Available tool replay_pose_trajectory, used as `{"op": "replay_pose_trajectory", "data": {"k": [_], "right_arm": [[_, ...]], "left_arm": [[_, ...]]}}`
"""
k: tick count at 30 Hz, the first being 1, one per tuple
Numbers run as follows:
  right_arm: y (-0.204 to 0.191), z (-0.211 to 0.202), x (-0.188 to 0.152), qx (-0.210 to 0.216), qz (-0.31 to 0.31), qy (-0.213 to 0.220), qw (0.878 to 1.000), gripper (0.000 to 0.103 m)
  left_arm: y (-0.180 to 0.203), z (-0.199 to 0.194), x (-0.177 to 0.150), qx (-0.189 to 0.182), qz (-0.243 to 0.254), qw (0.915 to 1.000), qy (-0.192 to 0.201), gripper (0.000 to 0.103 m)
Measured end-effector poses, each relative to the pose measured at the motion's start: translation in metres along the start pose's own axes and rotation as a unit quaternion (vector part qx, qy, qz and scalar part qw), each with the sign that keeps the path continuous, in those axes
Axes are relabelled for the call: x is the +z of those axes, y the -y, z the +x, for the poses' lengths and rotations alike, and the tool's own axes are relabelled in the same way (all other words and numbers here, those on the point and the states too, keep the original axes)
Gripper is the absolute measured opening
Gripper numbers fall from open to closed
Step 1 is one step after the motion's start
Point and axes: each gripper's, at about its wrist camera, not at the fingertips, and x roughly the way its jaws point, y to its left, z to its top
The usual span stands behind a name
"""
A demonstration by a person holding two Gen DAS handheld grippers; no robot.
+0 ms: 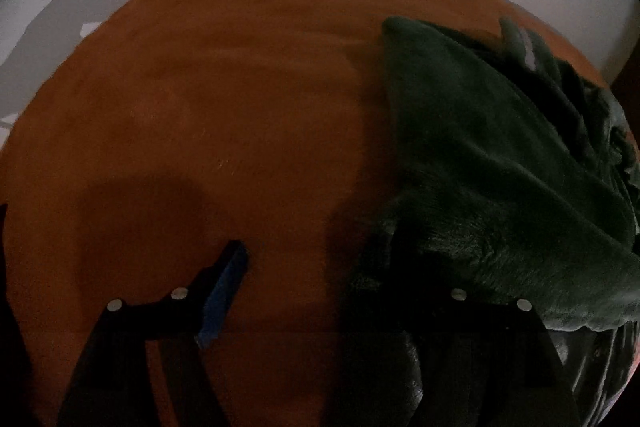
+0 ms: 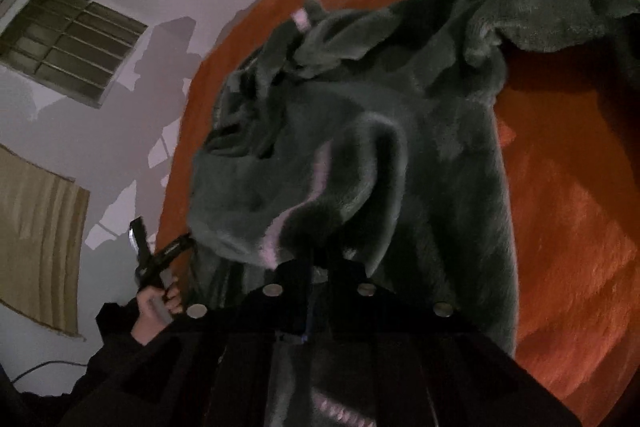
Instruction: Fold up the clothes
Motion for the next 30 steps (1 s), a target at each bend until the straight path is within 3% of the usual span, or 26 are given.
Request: {"op": "replay_pose_trajectory", "data": {"k": [3, 6, 9, 10, 15, 17, 18, 19, 20, 22, 24, 25, 27, 29, 30], "right_arm": [[0.016, 0.009, 0.002, 0.025, 0.034, -0.023, 0.999, 0.027], [0.016, 0.007, -0.01, 0.032, 0.021, -0.021, 0.999, 0.035], [0.003, 0.008, -0.022, 0.043, -0.022, -0.017, 0.999, 0.06], [-0.001, 0.012, -0.024, 0.04, -0.039, -0.018, 0.998, 0.064], [-0.024, 0.018, -0.029, 0.033, -0.109, -0.02, 0.993, 0.063], [-0.033, 0.028, -0.031, -0.007, -0.138, -0.03, 0.99, 0.063], [-0.035, 0.036, -0.029, -0.029, -0.145, -0.038, 0.988, 0.049], [-0.032, 0.041, -0.026, -0.035, -0.13, -0.051, 0.99, 0.022], [-0.027, 0.046, -0.022, -0.032, -0.102, -0.066, 0.992, 0.015], [-0.016, 0.037, -0.013, 0.032, -0.013, -0.075, 0.997, 0.015], [-0.008, 0.029, -0.012, 0.138, 0.076, -0.111, 0.981, 0.015], [-0.004, 0.03, -0.014, 0.152, 0.102, -0.131, 0.974, 0.015], [0.006, 0.038, -0.019, 0.133, 0.136, -0.167, 0.967, 0.016], [0.011, 0.051, -0.021, 0.045, 0.101, -0.172, 0.979, 0.018], [0.013, 0.06, -0.023, 0.011, 0.083, -0.179, 0.98, 0.026]], "left_arm": [[-0.009, 0.001, -0.001, -0.021, -0.023, 0.9995, -0.004, 0.077], [-0.017, 0.002, -0.004, -0.043, -0.048, 0.9979, -0.008, 0.077], [-0.015, 0.003, -0.005, -0.043, -0.044, 0.998, -0.011, 0.077], [-0.014, 0.004, -0.005, -0.041, -0.042, 0.9982, -0.011, 0.077], [-0.012, 0.01, 0.002, -0.032, -0.031, 0.9989, -0.008, 0.077], [-0.011, 0.011, 0.003, -0.03, -0.028, 0.9991, -0.009, 0.077], [-0.011, 0.012, 0.004, -0.028, -0.027, 0.9992, -0.009, 0.077], [-0.01, 0.012, 0.005, -0.028, -0.027, 0.9992, -0.01, 0.077], [-0.01, 0.013, 0.006, -0.027, -0.027, 0.9992, -0.011, 0.077], [-0.009, 0.014, 0.008, -0.025, -0.025, 0.9993, -0.012, 0.077], [-0.009, 0.015, 0.01, -0.026, -0.023, 0.9993, -0.015, 0.077], [-0.01, 0.015, 0.011, -0.027, -0.022, 0.9993, -0.016, 0.077], [-0.01, 0.015, 0.012, -0.029, -0.021, 0.9992, -0.018, 0.077], [-0.012, 0.014, 0.012, -0.032, -0.02, 0.9991, -0.02, 0.077], [-0.013, 0.014, 0.012, -0.035, -0.02, 0.999, -0.021, 0.077]]}}
